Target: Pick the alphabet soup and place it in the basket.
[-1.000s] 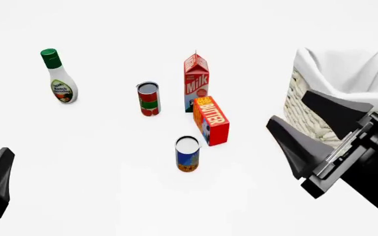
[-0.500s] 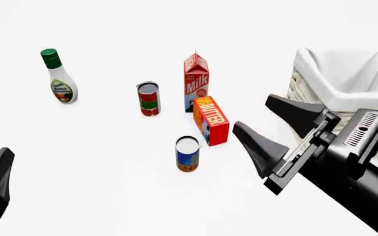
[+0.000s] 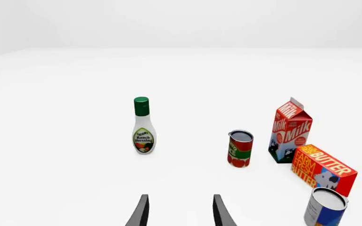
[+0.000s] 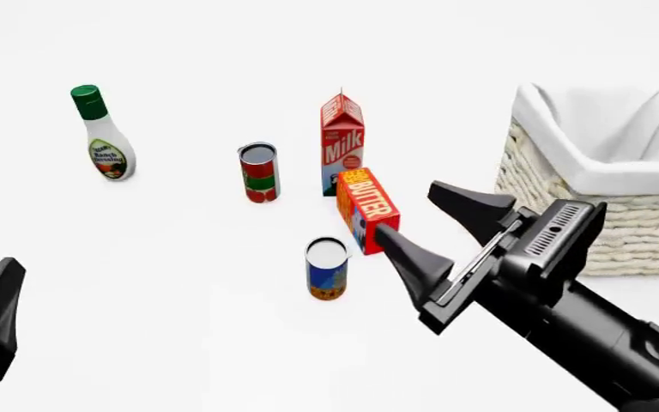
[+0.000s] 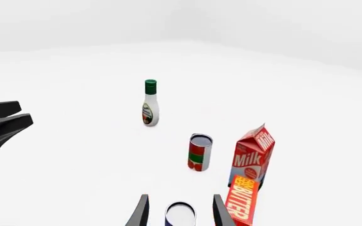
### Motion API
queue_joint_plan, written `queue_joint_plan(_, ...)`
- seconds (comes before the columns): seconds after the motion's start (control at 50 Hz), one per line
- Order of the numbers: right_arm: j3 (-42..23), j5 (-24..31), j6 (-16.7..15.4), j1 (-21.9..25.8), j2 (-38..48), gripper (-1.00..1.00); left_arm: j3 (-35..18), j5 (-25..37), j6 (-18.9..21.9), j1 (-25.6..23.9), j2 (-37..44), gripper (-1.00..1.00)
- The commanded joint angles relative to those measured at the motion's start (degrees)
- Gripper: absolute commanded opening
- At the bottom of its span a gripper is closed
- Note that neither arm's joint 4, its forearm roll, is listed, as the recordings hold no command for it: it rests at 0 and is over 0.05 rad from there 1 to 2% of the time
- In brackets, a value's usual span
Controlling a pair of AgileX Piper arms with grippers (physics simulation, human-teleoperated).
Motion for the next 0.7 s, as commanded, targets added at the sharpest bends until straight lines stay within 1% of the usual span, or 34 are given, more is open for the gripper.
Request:
queue_joint_plan(0.02, -0.41, -4.09, 0.86, -0.13, 5.79, 1.00, 0.00, 0.00, 0.00, 0.00, 0.00, 1.00)
queue_joint_plan(0.22, -1.57, -7.25, 1.53, -0.31, 11.57, 1.00, 0.00, 0.00, 0.00, 0.00, 0.00, 1.00)
queue_joint_plan(0.7, -5.93, -10.23, 1.33, -1.02, 21.78, 1.00, 0.00, 0.00, 0.00, 0.00, 0.00, 1.00)
